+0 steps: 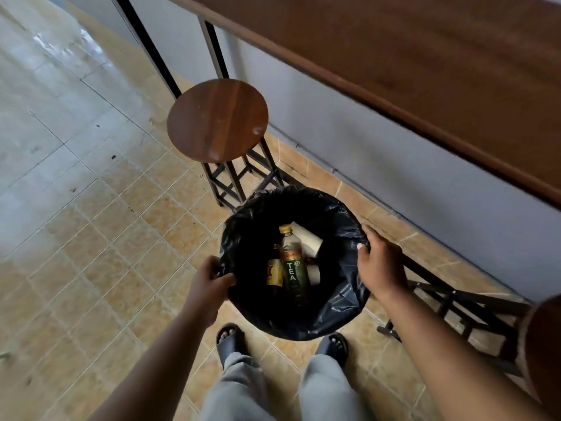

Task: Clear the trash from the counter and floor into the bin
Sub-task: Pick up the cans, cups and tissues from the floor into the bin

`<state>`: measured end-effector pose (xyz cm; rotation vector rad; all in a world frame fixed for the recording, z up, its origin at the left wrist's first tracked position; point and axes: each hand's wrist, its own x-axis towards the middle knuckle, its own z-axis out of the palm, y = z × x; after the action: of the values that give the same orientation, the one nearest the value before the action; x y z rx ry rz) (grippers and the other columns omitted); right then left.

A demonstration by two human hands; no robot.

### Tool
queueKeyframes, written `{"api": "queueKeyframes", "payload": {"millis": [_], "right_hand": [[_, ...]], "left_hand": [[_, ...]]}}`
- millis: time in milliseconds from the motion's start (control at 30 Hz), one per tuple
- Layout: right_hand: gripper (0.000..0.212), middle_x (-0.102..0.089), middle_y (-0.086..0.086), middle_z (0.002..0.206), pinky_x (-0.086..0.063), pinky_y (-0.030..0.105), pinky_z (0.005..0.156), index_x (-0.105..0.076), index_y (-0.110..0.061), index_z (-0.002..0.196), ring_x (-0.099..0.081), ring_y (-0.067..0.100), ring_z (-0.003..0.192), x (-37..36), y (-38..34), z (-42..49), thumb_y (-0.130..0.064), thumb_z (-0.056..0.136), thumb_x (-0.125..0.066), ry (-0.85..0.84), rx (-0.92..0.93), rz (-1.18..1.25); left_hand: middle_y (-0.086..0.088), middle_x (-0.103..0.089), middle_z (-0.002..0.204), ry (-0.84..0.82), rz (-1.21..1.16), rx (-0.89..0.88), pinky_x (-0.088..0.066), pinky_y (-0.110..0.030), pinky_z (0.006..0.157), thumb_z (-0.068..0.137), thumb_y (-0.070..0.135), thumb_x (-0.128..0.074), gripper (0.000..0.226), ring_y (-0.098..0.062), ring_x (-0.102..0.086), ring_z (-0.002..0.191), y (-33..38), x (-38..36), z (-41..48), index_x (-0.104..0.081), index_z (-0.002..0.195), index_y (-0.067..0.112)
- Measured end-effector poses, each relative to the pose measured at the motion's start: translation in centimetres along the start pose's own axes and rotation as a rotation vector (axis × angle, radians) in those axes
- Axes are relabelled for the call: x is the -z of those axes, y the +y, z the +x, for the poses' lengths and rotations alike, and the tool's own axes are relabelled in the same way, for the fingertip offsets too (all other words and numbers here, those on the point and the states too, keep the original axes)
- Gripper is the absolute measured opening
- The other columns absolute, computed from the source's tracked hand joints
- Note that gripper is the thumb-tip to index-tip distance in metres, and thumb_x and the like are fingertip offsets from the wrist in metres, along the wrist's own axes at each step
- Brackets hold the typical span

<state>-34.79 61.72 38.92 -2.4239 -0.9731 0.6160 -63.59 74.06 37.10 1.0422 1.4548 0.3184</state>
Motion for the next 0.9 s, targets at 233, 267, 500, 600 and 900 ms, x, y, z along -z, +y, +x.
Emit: {"api": "queueKeyframes", "payload": {"millis": [233, 267, 500, 600, 900], "right_hand": [[0.045, -0.062, 0.017, 0.128, -0.045, 0.034, 0.097, -0.050, -0.009, 0.136, -0.057, 0.035, 0.117, -16.3, 5.4, 5.0, -0.003, 0.092, -0.050, 0.038, -0.074, 0.061], [0.045, -0.062, 0.016, 0.128, -0.044, 0.035, 0.097, -0.051, -0.010, 0.136, -0.057, 0.035, 0.117, -19.0, 6.3, 5.9, -0.003, 0.091, -0.050, 0.041, -0.083, 0.068], [0.047, -0.060, 0.018, 0.130, -0.045, 0.035, 0.095, -0.046, -0.010, 0.140, -0.056, 0.035, 0.119, -35.7, 12.4, 12.4, -0.006, 0.093, -0.047, -0.016, -0.066, 0.046], [0.047, -0.061, 0.021, 0.126, -0.047, 0.037, 0.094, -0.045, -0.008, 0.139, -0.056, 0.037, 0.117, -40.8, 14.6, 14.8, -0.003, 0.093, -0.045, -0.012, -0.037, 0.049], [0.046, -0.065, 0.024, 0.117, -0.049, 0.040, 0.089, -0.051, -0.005, 0.134, -0.059, 0.040, 0.109, -48.4, 16.9, 17.4, -0.003, 0.089, -0.045, 0.105, 0.073, 0.000]], "left_hand": [[-0.018, -0.058, 0.095, 0.010, 0.097, 0.040, -0.052, -0.046, 0.070, 0.082, -0.012, -0.056, 0.027, -0.034, -0.061, 0.086, -10.2, 0.3, 15.2, -0.053, 0.106, 0.001], [-0.019, -0.058, 0.095, 0.007, 0.109, 0.035, -0.052, -0.047, 0.070, 0.082, -0.012, -0.057, 0.027, -0.035, -0.061, 0.087, -11.9, 0.4, 17.6, -0.053, 0.104, 0.002], [-0.025, -0.059, 0.105, -0.026, 0.133, 0.048, -0.055, -0.043, 0.068, 0.083, -0.018, -0.052, 0.032, -0.036, -0.062, 0.091, -22.8, 0.2, 33.3, -0.051, 0.112, -0.005], [-0.021, -0.064, 0.110, -0.094, 0.163, 0.054, -0.056, -0.042, 0.071, 0.086, -0.018, -0.051, 0.039, -0.033, -0.065, 0.094, -26.3, -0.3, 38.3, -0.051, 0.122, -0.004], [-0.010, -0.070, 0.097, -0.141, 0.196, 0.003, -0.062, -0.028, 0.055, 0.085, -0.020, -0.049, 0.038, -0.024, -0.067, 0.085, -31.1, 0.8, 44.0, -0.062, 0.102, 0.010]]}}
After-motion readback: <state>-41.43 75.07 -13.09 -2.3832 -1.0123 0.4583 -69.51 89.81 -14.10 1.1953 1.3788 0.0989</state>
